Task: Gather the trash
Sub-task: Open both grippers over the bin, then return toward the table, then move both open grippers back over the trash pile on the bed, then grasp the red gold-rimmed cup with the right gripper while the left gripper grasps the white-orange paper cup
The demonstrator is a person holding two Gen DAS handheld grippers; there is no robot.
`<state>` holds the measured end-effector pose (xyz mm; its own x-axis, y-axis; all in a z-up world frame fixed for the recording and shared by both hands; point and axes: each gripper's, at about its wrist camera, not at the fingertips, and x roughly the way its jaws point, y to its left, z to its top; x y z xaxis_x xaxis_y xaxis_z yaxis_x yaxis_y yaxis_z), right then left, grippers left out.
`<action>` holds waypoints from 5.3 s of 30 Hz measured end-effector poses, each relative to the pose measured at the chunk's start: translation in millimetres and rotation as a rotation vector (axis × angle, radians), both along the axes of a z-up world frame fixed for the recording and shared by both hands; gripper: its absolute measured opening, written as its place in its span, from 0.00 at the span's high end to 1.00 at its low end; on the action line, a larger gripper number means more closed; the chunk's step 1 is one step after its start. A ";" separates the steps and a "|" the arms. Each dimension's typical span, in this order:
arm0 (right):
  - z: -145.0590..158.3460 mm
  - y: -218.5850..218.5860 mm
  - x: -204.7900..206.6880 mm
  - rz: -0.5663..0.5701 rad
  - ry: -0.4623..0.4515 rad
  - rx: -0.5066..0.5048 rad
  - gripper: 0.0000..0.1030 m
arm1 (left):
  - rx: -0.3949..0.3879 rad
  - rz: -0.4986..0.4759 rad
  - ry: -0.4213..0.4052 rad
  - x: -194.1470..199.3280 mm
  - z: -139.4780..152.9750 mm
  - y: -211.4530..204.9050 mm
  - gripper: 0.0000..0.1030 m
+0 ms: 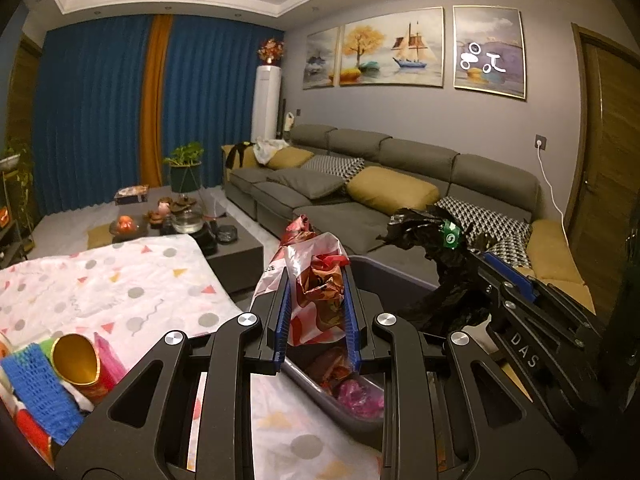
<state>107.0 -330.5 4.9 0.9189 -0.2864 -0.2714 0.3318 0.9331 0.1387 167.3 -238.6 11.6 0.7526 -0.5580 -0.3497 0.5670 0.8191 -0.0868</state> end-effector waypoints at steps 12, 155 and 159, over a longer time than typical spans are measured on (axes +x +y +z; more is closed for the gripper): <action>1.0 -3.0 11.2 0.001 0.002 0.017 0.78 | -0.006 -0.023 0.047 24.6 -10.0 -10.9 0.78; -43.5 276.5 -20.9 0.762 0.209 0.098 0.96 | -0.134 0.690 0.401 -2.9 -104.0 387.6 0.86; -42.1 275.9 -23.7 0.761 0.207 0.102 0.96 | -0.134 0.683 0.394 -6.4 -103.1 386.5 0.98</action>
